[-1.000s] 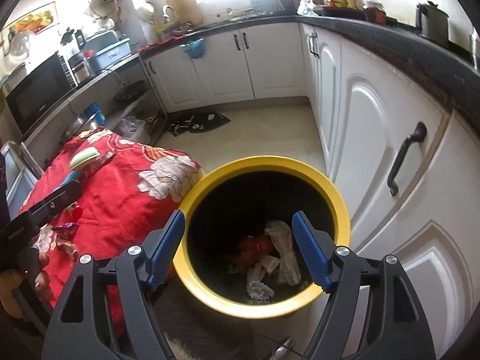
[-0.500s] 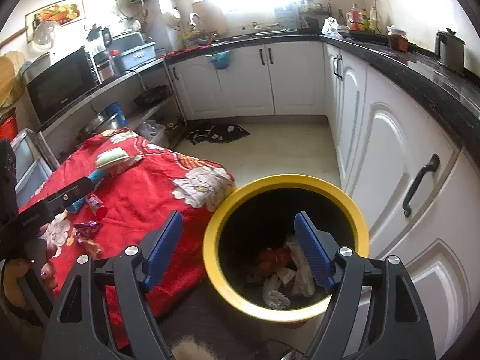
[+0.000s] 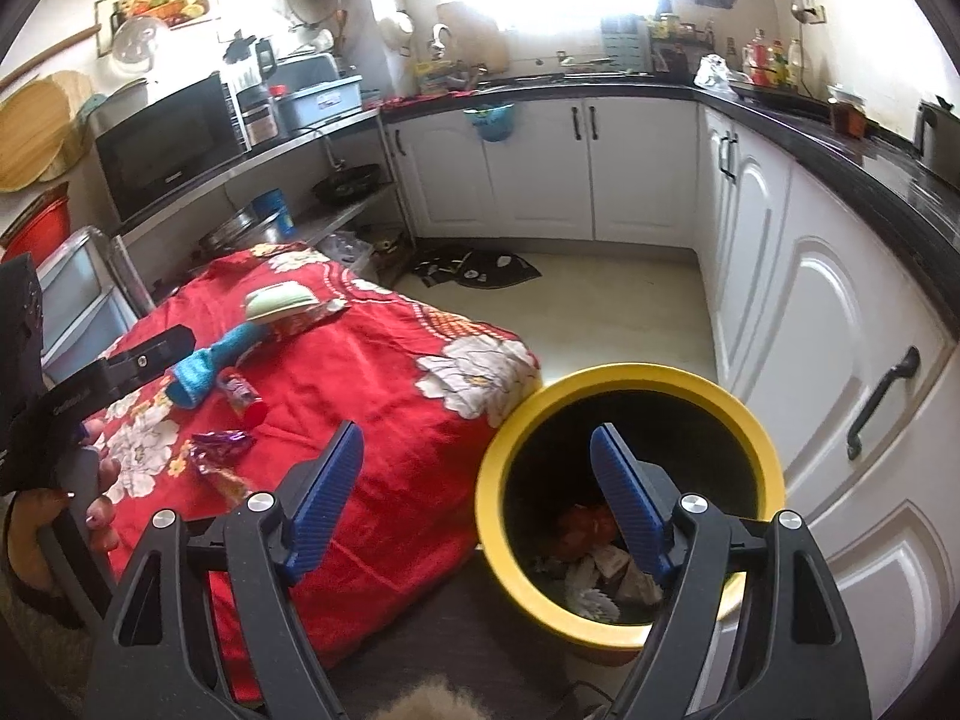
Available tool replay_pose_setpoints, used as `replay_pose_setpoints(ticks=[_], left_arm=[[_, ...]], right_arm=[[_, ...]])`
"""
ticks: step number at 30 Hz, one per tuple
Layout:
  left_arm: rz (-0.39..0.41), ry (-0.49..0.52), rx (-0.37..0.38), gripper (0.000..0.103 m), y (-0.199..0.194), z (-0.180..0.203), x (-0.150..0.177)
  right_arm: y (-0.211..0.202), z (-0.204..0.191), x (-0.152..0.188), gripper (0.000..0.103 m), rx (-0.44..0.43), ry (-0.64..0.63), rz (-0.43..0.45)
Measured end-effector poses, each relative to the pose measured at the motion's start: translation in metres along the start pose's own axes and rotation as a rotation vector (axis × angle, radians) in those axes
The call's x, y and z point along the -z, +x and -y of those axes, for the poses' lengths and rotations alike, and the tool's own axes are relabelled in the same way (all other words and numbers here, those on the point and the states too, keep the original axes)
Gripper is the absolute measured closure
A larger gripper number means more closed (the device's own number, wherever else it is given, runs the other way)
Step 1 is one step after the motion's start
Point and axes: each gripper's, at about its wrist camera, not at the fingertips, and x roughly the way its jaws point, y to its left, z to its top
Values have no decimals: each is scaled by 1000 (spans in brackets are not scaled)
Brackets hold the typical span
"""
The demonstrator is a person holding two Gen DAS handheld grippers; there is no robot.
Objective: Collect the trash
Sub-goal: 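Move both tools back over the table toward the remaining wrappers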
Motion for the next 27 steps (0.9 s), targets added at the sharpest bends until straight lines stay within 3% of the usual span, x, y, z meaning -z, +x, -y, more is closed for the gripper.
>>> replay_pose_setpoints(ticks=[27], left_arm=[[62,-135,-139,11,-30,-90,-6]], right_arm=[[36,-92,-29,27,-155,-181,-5]])
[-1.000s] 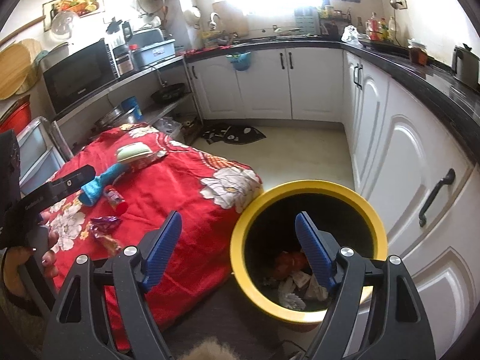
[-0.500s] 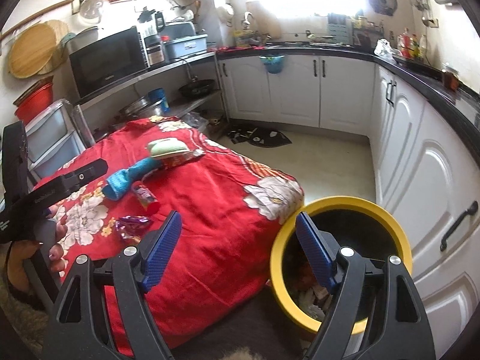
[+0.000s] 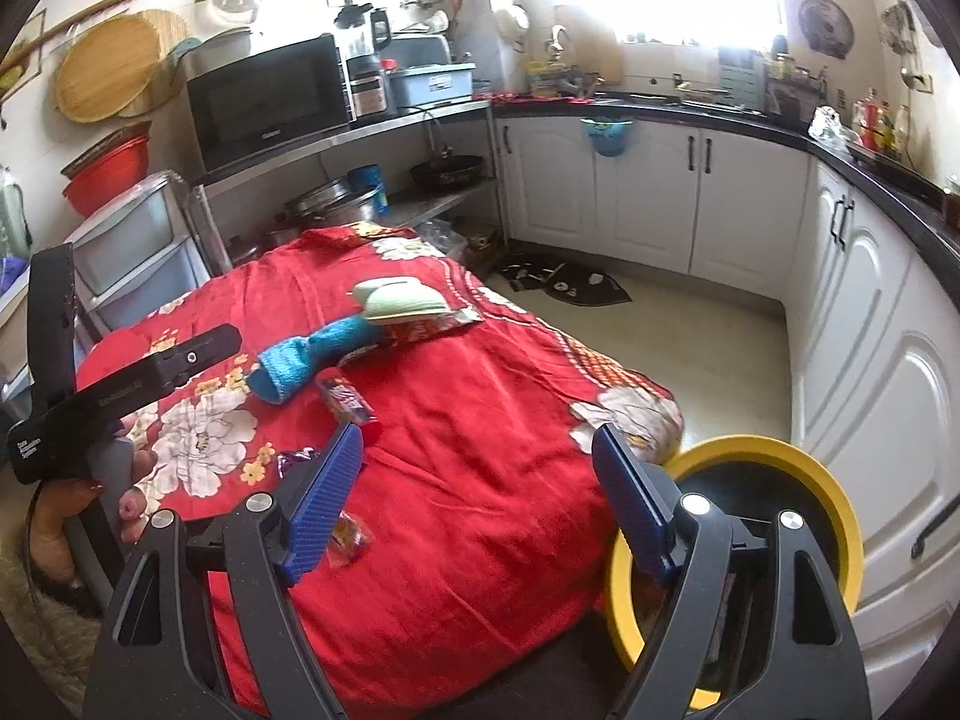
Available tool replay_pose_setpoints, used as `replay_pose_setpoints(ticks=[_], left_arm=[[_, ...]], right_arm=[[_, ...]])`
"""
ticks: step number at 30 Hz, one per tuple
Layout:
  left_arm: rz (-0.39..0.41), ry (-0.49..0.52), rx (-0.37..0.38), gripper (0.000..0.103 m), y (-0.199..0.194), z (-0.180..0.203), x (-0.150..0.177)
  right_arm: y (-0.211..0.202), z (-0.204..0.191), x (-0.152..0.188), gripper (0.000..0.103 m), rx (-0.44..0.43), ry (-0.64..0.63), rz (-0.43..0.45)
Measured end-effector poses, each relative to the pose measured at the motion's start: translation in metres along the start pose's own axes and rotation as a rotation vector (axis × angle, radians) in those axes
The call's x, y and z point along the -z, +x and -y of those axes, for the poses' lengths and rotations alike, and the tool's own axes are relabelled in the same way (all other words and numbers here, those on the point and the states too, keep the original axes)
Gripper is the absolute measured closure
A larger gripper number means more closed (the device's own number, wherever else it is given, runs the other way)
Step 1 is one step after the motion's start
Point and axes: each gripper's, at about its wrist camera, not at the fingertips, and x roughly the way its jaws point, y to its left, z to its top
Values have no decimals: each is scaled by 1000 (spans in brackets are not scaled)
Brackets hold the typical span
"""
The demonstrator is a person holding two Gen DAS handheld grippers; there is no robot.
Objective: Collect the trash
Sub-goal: 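Move both tools back over the table toward the remaining wrappers, then grasp the blue sock with the left tool while the right tool grasps the red chip can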
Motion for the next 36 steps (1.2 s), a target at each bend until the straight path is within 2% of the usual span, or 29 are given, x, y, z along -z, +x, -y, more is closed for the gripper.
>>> replay_pose_setpoints(ticks=[12,27,36], left_arm=[[-19,-68,-61,11,12,-38,0],[-57,-116,-114,11,37,-71,-1],[-103,-144,-100,14,62,-87,-6]], right_arm=[[40,-29,-16,27,-61,-63,-21],[96,-58,-19,27,-119,-131,-102],[136,-73,-17,28,-155,-184,-176]])
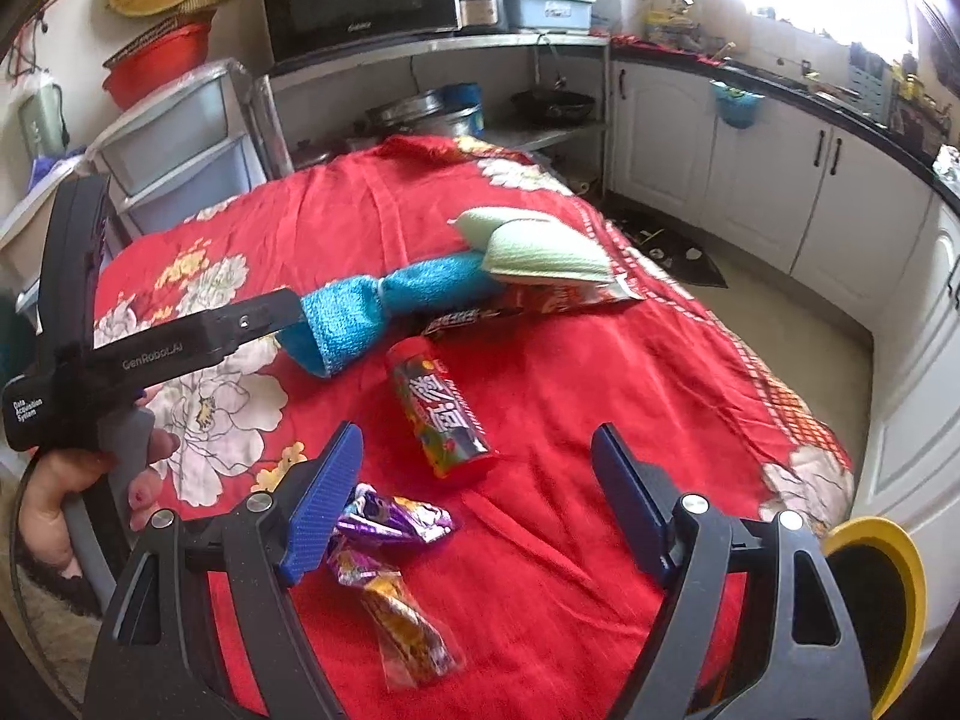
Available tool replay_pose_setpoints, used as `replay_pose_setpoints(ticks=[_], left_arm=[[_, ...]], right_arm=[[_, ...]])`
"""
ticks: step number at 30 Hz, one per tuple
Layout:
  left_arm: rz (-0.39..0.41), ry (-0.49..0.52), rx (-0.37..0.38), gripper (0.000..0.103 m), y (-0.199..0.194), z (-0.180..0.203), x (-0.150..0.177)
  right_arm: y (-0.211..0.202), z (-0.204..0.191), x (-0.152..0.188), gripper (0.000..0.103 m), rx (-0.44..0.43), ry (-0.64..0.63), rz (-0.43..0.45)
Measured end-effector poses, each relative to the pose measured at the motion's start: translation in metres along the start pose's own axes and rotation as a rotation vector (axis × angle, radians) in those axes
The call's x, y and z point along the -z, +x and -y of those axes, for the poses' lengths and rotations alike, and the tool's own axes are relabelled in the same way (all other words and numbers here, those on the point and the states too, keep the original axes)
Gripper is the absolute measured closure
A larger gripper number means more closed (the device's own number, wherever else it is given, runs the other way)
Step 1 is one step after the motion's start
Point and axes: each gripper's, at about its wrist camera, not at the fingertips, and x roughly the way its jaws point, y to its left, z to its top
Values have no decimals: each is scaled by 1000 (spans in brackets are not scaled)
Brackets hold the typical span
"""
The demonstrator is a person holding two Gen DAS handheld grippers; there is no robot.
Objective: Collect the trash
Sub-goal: 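Grasp the blue sock with the left tool while the right tool grasps the red chip can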
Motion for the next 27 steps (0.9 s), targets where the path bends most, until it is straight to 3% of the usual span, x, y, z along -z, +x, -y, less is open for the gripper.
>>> replay_pose_setpoints(ticks=[17,23,25,27], left_arm=[[-98,-35,11,34,47,-10,-3],[-107,-35,26,54,51,-13,-1],[-111,-30,33,76,52,-13,-1],[-114,-30,46,84,53,-12,0]], right_arm=[[71,-8,-4,47,-39,-54,-144],[81,-3,3,57,-41,-43,-172],[80,1,3,58,-52,-23,-170],[79,4,4,60,-63,-8,-167]])
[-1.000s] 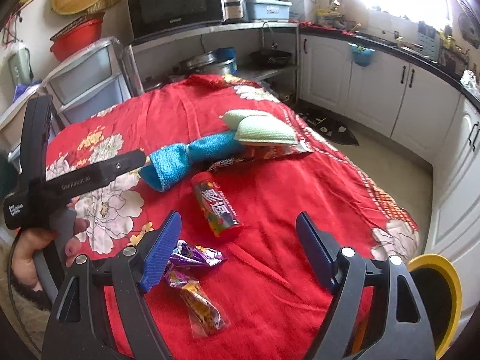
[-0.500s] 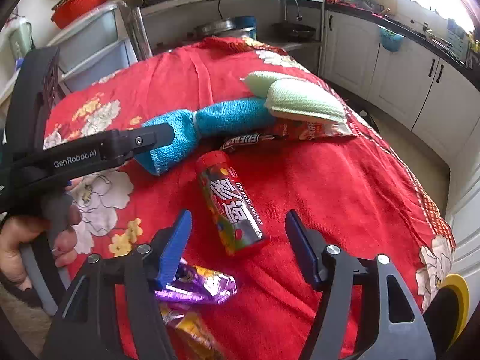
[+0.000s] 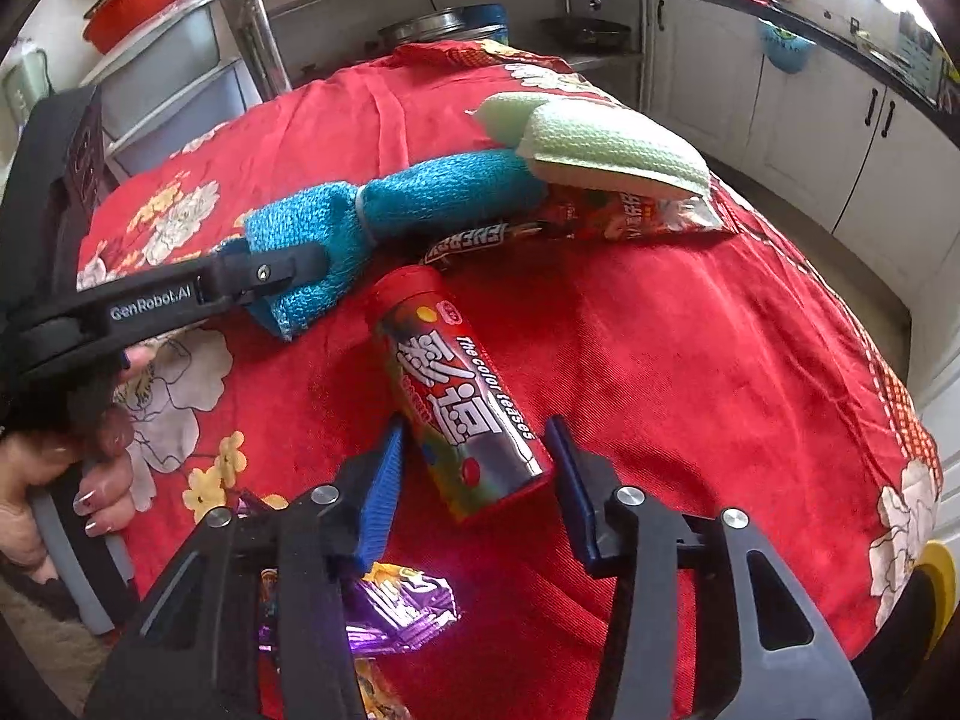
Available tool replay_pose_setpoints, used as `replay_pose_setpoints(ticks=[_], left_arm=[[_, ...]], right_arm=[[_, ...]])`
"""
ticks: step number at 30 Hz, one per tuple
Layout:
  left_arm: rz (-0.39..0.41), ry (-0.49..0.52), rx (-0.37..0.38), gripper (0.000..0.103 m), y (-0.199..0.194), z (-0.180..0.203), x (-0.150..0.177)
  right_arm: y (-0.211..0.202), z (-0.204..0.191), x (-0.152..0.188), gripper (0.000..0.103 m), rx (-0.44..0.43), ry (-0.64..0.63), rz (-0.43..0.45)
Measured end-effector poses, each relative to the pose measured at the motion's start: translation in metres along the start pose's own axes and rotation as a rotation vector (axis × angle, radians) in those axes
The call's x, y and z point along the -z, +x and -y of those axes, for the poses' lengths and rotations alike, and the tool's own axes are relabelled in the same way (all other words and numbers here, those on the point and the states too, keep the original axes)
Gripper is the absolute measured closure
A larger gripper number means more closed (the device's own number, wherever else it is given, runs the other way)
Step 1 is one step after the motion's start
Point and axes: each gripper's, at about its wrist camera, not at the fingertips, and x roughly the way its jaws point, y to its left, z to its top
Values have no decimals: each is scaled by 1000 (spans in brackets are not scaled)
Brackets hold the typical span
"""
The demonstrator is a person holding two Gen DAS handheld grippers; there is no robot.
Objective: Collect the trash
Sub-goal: 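Grasp the blue sock with the left tool while the right tool grasps the red chip can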
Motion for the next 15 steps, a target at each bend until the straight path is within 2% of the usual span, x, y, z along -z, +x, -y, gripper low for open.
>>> replay_pose_setpoints(ticks=[3,8,15], left_arm=[[4,19,6,94,-4,3,3],[1,26,7,96,-12,4,9],[50,23,19,97,-43,0,18]], right_arm=[[-3,8,2,63,-23,35,3],[-11,23,9,66,-59,113,12],[-30,33,24,67,-63,157,40]])
